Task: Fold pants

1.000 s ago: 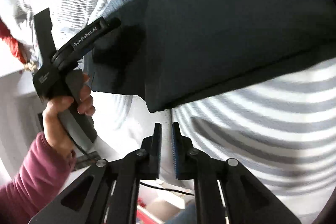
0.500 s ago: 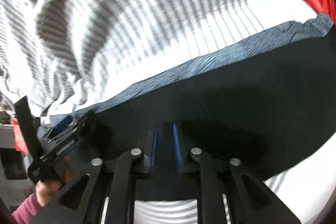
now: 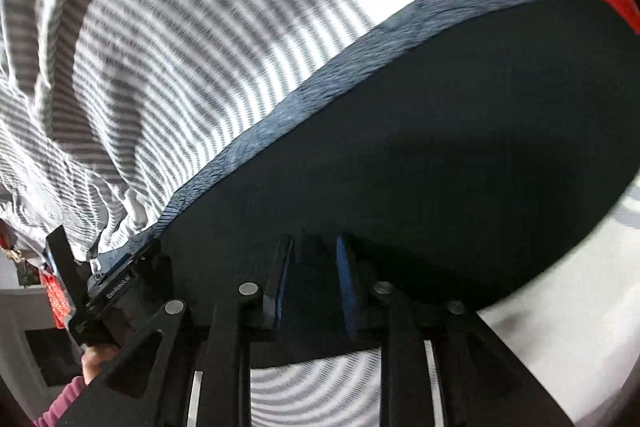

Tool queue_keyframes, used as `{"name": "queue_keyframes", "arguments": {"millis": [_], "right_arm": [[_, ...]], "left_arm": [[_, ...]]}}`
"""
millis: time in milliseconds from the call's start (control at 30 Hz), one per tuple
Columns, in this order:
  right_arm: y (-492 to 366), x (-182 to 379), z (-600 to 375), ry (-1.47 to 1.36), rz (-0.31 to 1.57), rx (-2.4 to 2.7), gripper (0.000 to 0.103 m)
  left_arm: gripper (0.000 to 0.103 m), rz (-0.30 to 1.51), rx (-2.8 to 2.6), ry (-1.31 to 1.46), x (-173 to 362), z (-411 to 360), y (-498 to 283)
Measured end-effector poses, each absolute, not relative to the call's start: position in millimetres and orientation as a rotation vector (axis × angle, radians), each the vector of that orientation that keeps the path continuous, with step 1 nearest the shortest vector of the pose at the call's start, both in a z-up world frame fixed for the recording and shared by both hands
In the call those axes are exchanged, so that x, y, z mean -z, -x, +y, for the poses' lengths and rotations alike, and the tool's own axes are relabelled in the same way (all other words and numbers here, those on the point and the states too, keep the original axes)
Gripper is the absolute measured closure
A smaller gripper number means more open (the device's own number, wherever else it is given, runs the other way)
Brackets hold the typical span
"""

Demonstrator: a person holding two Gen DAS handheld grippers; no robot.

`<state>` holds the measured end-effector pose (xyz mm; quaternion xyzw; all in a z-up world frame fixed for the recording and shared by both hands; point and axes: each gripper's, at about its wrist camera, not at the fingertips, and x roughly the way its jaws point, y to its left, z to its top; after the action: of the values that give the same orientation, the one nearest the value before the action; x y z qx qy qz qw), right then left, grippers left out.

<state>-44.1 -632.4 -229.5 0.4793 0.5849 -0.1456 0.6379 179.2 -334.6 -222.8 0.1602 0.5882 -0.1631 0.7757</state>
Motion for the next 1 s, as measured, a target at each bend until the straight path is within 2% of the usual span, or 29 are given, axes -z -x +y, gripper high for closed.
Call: {"name": "queue_keyframes", "arguments": {"millis": [200, 600, 733, 800, 833, 867, 933, 1000], "right_arm": [[53.7, 215.6, -665.9, -0.951, 1.312, 0.442, 0.073], [126.0, 229.0, -783.5, -1.008, 1.275, 0.688, 0.073], [96.6, 212.7, -801.1, -0.904, 1.222, 0.6, 0.072], [75.1, 213.3, -811.3, -0.853, 1.209, 0.557, 0.063], [69.2, 216.4, -813.2, -0.846, 1.216, 0.546, 0.054], [64.1, 228.5, -818.5, -0.842, 1.253, 0.543, 0.048], [62.0, 249.8, -819.2, -0.862, 1.338, 0.567, 0.049], [72.6, 246.8, -824.0, -0.888, 1.309, 0.556, 0.049]], "left_arm": [[0.004, 1.247, 0.412, -0.352, 199.4, -378.6, -152.7], [0.004, 1.277, 0.507, -0.395, 199.0, -485.3, -85.6], [0.004, 1.282, 0.509, -0.413, 202.6, -495.6, -75.9], [0.004, 1.283, 0.504, -0.415, 202.2, -501.4, -74.1], [0.004, 1.283, 0.498, -0.417, 202.5, -504.2, -73.6], [0.004, 1.287, 0.491, -0.417, 203.0, -505.3, -73.6], [0.004, 1.299, 0.476, -0.412, 205.3, -509.0, -72.9], [0.004, 1.305, 0.462, -0.409, 208.0, -515.0, -73.4]]}}
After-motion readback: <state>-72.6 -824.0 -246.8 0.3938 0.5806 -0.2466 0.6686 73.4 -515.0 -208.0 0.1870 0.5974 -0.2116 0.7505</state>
